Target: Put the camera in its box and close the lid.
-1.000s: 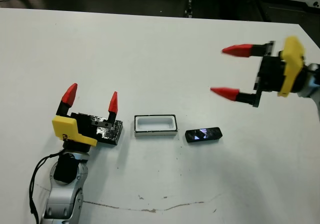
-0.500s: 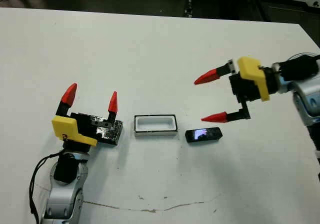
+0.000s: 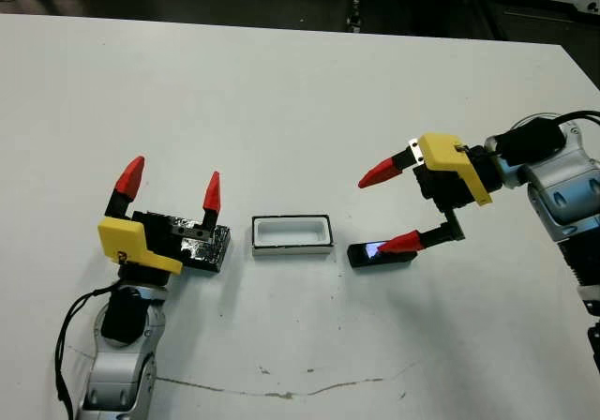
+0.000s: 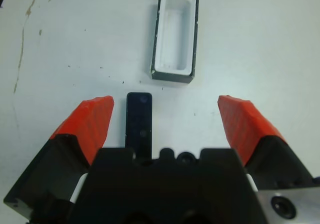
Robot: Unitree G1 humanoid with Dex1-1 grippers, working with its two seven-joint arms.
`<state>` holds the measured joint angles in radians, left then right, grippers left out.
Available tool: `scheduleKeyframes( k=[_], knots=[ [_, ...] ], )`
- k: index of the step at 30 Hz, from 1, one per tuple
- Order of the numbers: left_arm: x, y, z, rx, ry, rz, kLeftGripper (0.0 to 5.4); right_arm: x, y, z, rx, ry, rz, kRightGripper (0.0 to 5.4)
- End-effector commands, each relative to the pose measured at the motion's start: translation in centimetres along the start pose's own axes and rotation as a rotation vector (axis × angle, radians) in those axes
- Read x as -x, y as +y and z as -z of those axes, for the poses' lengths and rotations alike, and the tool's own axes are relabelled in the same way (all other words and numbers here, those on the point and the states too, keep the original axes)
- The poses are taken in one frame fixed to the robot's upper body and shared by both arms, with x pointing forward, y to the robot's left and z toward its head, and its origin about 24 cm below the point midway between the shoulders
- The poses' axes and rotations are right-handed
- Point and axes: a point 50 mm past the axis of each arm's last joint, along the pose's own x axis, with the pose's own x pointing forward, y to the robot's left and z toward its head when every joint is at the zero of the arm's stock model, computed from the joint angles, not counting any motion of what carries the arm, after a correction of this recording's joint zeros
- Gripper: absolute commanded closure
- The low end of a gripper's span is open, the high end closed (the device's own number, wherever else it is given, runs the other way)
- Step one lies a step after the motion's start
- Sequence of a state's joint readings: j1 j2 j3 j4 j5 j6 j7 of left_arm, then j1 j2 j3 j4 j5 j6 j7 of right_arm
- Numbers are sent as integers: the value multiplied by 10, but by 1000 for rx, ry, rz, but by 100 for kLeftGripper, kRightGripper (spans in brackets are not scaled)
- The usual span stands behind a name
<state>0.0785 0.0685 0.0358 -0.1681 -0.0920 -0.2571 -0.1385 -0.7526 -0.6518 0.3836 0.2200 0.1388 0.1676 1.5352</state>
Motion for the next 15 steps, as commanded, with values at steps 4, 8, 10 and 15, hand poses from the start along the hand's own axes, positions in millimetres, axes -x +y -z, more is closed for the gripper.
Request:
scheduleKeyframes(
  k=[4, 8, 10, 15],
  knots=[
    [1, 0, 1, -2, 14, -4, 1, -8, 6, 9, 52, 69, 16, 0],
    [1, 0, 1, -5, 15, -6, 1, -12, 8, 12, 79, 103, 24, 0],
    [1, 0, 1, -2, 15, -5, 1, -14, 8, 12, 89, 117, 19, 0],
    [1, 0, 2, -3, 15, 2, 1, -16, 10, 14, 105, 127, 20, 0]
  ],
)
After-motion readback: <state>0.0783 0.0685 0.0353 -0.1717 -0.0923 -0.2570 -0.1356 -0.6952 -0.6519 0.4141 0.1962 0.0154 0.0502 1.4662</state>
